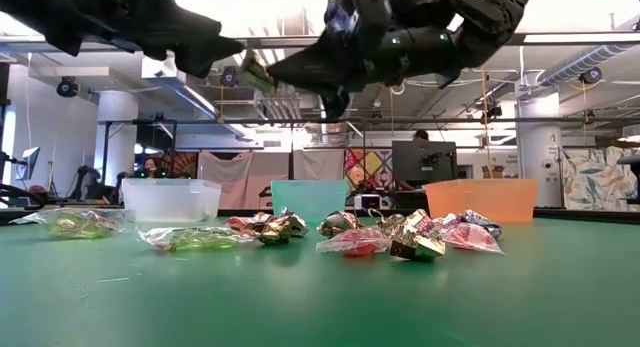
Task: Sort candy by brand, put in halloween buckets
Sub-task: Put the gold wrap candy into the white bin
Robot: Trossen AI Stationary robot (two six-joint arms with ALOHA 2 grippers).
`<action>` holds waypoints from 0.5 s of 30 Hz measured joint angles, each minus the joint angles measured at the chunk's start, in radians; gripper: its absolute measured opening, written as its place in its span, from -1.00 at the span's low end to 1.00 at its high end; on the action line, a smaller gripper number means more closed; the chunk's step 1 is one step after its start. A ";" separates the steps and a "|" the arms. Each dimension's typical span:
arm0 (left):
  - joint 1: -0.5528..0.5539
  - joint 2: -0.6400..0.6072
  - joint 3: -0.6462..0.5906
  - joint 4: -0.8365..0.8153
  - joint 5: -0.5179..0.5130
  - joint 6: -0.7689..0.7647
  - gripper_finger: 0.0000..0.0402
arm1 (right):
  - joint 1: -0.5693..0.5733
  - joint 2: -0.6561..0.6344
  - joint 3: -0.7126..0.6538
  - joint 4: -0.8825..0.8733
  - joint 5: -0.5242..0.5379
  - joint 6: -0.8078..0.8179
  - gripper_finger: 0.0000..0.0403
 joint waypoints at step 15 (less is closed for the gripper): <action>0.000 0.070 -0.013 0.142 -0.007 -0.006 -0.05 | 0.004 -0.003 0.065 0.044 -0.034 -0.003 -0.96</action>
